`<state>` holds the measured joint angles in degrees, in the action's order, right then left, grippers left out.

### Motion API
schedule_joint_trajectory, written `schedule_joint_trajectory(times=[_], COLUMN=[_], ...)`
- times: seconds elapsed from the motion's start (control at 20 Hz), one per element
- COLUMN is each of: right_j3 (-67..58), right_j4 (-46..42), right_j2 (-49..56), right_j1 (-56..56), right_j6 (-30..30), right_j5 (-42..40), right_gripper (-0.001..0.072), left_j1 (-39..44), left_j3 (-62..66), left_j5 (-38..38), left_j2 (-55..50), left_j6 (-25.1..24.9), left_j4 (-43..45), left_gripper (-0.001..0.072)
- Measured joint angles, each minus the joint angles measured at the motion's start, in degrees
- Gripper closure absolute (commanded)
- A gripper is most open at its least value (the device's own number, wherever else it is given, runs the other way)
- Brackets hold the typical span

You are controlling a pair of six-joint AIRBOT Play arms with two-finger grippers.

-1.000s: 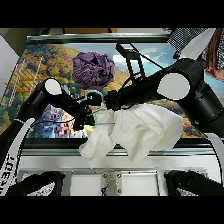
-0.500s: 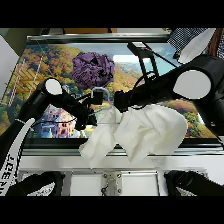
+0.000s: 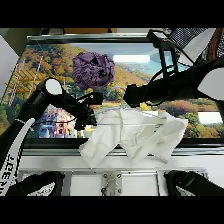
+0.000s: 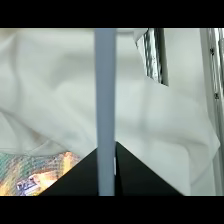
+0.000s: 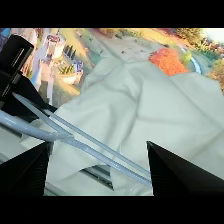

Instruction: Fold the clothes and pants, and hang the long-sleeved shirts on hangers.

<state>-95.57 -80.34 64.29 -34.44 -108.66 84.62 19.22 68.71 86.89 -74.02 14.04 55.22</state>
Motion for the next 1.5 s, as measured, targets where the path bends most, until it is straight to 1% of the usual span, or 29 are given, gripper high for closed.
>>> schedule_joint_trajectory(times=[0.2,0.5,0.65,0.9,1.15,1.2,1.25,1.3,1.5], right_j3=[0.0,0.4,2.3,8.7,15.2,16.2,17.1,17.8,19.0], right_j4=[-4.2,-8.8,-11.9,-14.9,-19.1,-19.6,-20.0,-20.4,-21.1], right_j2=[-2.4,-7.0,-9.3,-11.2,-11.6,-11.6,-11.5,-11.3,-10.0], right_j1=[1.9,6.1,7.1,7.5,7.5,7.5,7.5,7.5,7.5], right_j6=[0.3,2.1,-1.4,-8.0,-11.5,-11.8,-12.1,-12.5,-12.7], right_j5=[2.7,11.0,13.4,15.4,15.2,14.3,13.5,12.7,11.1], right_gripper=[0.0059,0.0062,0.0062,0.0063,0.0064,0.0123,0.029,0.0326,0.0325], left_j1=[0.0,0.0,0.0,0.0,0.7,0.7,0.7,0.7,0.6], left_j3=[0.0,0.0,0.0,0.0,0.0,0.0,0.0,0.0,0.0], left_j5=[0.1,-0.3,-1.9,-4.7,-4.9,-5.0,-5.1,-5.1,-5.1], left_j2=[0.0,0.0,0.0,-1.4,-3.0,-3.2,-3.3,-3.3,-3.5], left_j6=[0.0,0.0,-0.1,-0.2,-0.1,-0.1,-0.1,-0.1,-0.1], left_j4=[0.0,0.1,-0.3,-4.2,-5.4,-5.5,-5.7,-5.7,-5.8], left_gripper=[0.0685,0.0687,0.0686,0.0687,0.0686,0.0686,0.0686,0.0686,0.0686])
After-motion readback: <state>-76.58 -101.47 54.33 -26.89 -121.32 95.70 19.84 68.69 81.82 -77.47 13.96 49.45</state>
